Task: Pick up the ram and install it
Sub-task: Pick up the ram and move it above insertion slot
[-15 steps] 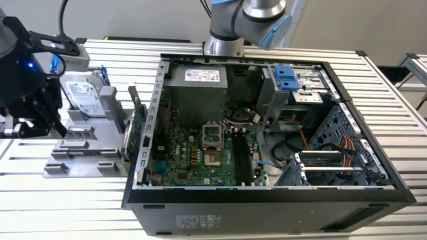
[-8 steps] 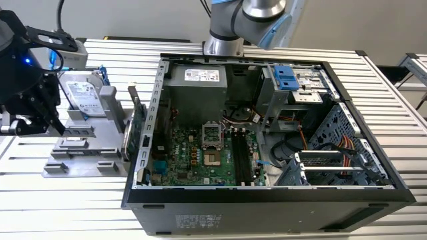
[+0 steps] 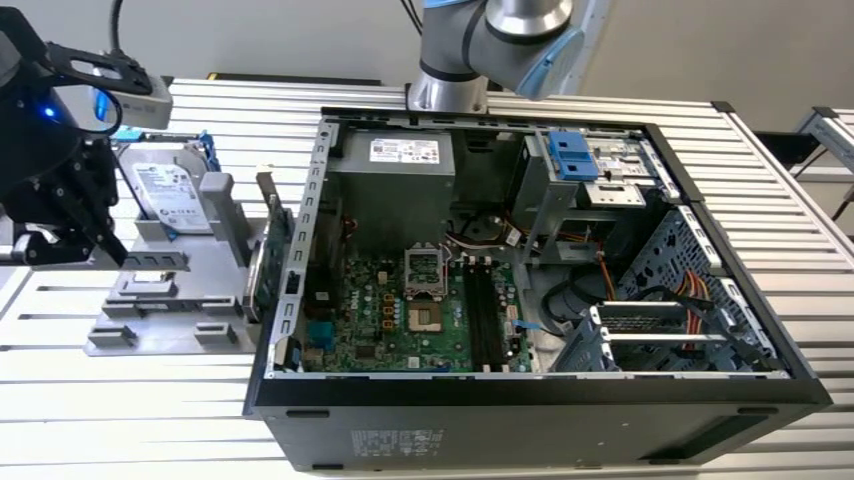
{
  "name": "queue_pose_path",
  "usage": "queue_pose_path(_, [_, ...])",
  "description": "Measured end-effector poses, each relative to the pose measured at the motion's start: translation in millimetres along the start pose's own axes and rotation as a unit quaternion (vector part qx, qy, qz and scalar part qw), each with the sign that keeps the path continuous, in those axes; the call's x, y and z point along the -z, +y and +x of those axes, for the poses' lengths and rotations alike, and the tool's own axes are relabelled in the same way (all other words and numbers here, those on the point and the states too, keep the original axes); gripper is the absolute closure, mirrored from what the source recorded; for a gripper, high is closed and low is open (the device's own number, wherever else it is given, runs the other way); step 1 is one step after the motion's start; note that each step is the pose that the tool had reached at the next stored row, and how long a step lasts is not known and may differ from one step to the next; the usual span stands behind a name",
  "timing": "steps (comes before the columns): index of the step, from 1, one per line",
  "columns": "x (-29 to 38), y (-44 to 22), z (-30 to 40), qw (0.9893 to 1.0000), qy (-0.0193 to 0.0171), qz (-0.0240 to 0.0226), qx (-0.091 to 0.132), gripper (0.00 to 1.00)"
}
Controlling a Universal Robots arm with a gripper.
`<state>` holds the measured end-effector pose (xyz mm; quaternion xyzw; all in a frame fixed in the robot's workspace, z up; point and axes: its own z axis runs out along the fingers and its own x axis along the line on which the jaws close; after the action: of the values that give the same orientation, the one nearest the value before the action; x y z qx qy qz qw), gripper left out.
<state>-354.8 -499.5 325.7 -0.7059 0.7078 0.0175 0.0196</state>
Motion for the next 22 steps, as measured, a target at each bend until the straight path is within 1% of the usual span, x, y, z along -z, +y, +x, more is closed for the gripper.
queue_pose_path(22, [17.3,0.0,-0.9,1.0000,-0.0001,0.0000,0.000,1.00])
